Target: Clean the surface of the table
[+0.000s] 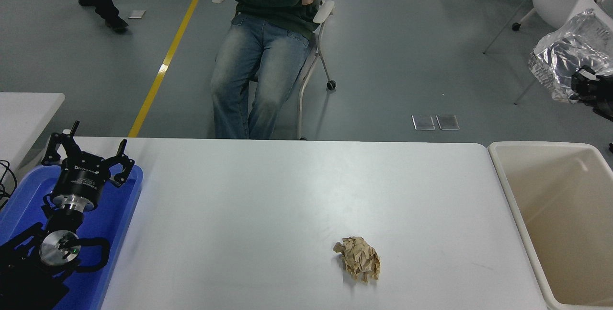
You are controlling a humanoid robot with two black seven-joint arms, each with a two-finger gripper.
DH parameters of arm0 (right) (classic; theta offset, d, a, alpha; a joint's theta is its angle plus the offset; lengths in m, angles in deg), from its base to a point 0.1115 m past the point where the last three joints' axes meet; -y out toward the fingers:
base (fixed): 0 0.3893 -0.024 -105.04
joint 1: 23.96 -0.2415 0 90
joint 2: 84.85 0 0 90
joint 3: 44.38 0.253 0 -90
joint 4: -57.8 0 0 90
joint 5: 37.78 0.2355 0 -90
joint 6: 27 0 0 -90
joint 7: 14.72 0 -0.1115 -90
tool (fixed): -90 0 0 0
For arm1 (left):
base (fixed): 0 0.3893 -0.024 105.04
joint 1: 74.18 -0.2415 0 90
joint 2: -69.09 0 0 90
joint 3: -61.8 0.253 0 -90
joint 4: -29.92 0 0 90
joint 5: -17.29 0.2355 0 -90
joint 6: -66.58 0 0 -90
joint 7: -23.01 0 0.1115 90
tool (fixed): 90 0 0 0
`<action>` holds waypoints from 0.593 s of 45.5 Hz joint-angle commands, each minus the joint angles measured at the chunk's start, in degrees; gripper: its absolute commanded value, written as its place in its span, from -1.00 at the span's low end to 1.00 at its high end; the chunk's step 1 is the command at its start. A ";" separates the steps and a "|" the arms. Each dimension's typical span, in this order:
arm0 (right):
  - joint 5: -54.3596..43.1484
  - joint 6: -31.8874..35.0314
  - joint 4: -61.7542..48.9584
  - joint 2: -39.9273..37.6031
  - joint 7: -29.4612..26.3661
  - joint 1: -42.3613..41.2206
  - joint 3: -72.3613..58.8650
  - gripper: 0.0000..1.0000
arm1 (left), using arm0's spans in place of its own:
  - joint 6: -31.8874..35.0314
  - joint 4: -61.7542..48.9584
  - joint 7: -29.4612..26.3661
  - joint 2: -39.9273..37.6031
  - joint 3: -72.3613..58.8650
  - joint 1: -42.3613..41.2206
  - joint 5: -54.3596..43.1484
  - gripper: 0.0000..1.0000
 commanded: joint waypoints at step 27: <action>-0.30 -17.92 -8.51 5.59 0.75 11.45 -5.43 -1.00 | 0.00 0.00 0.00 0.00 0.06 0.09 0.00 1.00</action>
